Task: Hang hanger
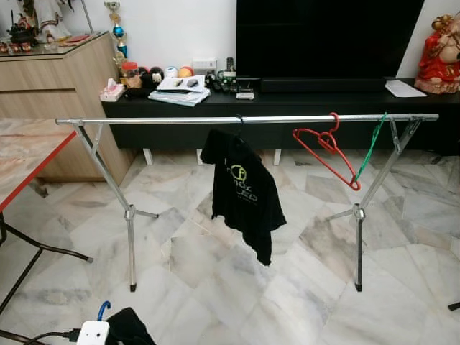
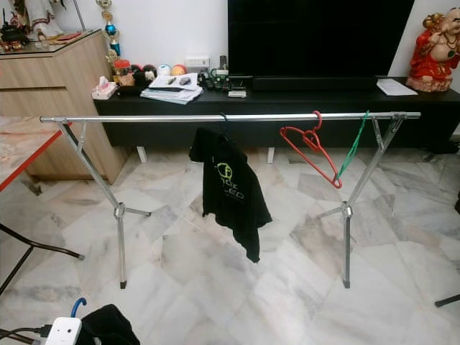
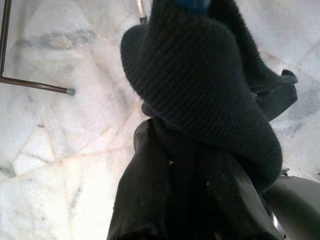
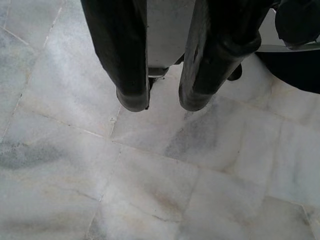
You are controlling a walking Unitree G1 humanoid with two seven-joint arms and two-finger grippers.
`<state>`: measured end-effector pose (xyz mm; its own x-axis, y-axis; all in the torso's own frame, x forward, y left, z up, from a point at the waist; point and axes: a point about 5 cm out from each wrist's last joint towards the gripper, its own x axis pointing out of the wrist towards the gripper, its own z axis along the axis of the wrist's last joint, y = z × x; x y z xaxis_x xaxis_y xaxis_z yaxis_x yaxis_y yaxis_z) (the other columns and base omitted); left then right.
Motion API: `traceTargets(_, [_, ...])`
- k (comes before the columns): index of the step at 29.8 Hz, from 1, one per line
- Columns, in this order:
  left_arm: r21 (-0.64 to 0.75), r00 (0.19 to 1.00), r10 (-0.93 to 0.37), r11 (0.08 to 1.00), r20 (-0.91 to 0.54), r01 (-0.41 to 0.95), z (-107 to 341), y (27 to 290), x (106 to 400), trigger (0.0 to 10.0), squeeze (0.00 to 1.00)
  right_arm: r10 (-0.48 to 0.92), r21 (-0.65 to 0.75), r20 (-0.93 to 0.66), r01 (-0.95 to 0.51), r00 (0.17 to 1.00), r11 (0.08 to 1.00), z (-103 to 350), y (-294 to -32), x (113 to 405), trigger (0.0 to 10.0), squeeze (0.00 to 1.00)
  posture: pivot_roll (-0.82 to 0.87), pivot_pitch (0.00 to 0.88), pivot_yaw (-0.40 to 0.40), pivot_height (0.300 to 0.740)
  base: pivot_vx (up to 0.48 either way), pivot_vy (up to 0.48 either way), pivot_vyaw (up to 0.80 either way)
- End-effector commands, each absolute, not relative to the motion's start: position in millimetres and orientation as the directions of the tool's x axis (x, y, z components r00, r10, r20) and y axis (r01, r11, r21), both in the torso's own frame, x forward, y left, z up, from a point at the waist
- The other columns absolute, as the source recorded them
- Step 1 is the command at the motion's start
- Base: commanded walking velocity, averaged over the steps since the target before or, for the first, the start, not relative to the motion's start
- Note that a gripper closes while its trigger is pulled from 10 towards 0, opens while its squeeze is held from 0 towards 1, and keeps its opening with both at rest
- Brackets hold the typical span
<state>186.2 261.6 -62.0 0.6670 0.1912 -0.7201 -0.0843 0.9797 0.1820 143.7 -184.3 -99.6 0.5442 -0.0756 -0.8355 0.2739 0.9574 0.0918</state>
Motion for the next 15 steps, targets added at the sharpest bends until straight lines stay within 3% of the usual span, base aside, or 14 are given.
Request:
traceTargets(1, [0.168,0.648,0.192,0.981,-0.737,-0.100,-63.7,261.4,184.9,10.0,0.00,-0.062,0.099,-0.830,0.256,0.554,0.962,-99.2,-183.9,144.0,10.0,0.00,0.02,0.000,0.040,0.740,0.000,0.000,0.00])
traceTargets(15, [0.143,0.637,0.178,0.984,-0.750,-0.106,-66.1,255.8,185.0,10.0,0.00,-0.048,0.115,-0.819,0.246,0.572,0.962,-96.9,-182.6,150.2,10.0,0.00,0.03,0.000,0.031,0.740,0.000,0.000,0.00])
